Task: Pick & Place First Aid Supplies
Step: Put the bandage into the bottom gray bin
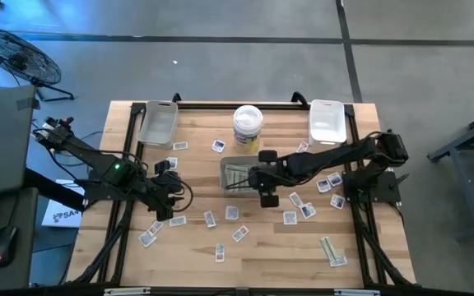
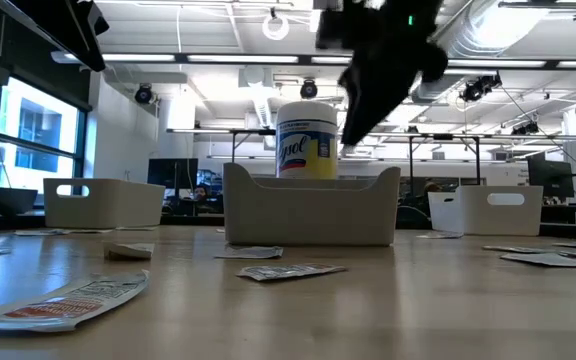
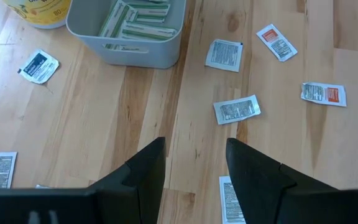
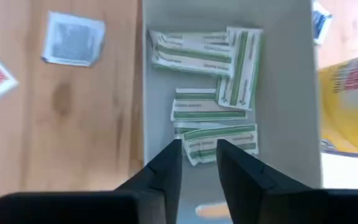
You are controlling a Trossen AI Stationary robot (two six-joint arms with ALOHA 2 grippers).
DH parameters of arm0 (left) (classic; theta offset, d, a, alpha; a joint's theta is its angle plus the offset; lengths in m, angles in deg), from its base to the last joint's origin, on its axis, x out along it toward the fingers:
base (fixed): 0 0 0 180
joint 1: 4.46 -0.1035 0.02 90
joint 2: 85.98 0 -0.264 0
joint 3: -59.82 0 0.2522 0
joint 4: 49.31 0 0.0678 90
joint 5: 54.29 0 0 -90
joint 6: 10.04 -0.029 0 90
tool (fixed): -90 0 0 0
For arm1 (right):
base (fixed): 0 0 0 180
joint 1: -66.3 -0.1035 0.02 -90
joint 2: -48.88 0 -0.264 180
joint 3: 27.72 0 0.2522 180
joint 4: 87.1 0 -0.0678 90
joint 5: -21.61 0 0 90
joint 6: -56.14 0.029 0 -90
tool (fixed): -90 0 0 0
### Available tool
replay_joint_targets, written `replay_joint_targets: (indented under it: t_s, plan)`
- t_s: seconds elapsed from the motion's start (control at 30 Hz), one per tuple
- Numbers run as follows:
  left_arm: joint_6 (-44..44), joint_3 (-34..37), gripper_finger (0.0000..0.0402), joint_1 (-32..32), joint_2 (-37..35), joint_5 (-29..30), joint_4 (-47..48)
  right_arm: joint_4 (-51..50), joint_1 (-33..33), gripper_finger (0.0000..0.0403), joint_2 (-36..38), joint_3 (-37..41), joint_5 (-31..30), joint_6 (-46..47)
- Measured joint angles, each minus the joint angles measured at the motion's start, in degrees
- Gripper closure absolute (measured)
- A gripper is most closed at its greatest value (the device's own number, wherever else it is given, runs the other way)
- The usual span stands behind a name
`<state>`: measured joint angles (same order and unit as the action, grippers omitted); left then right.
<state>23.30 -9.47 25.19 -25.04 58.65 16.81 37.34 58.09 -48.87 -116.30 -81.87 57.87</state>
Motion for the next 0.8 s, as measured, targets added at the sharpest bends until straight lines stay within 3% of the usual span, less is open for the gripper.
replay_joint_targets:
  t_s: [0.2, 0.33, 0.6, 0.8]
  plan:
    - [0.0, 0.0, 0.0236, 0.0, 0.0, 0.0, 0.0, -13.8, -9.7, 0.0294, 0.1, -9.9, -0.1, 9.8]
    - [0.0, 0.0, 0.0236, 0.0, 0.0, 0.0, 0.0, -21.1, -18.0, 0.0303, 0.1, -11.8, 0.0, 20.9]
    - [0.0, 0.0, 0.0236, 0.0, 0.0, 0.0, 0.0, -21.9, -34.0, 0.0323, 0.1, -4.8, 8.1, 40.6]
    - [0.0, 0.0, 0.0236, 0.0, 0.0, 0.0, 0.0, -17.8, -41.1, 0.0331, 0.1, 4.5, 13.4, 56.0]
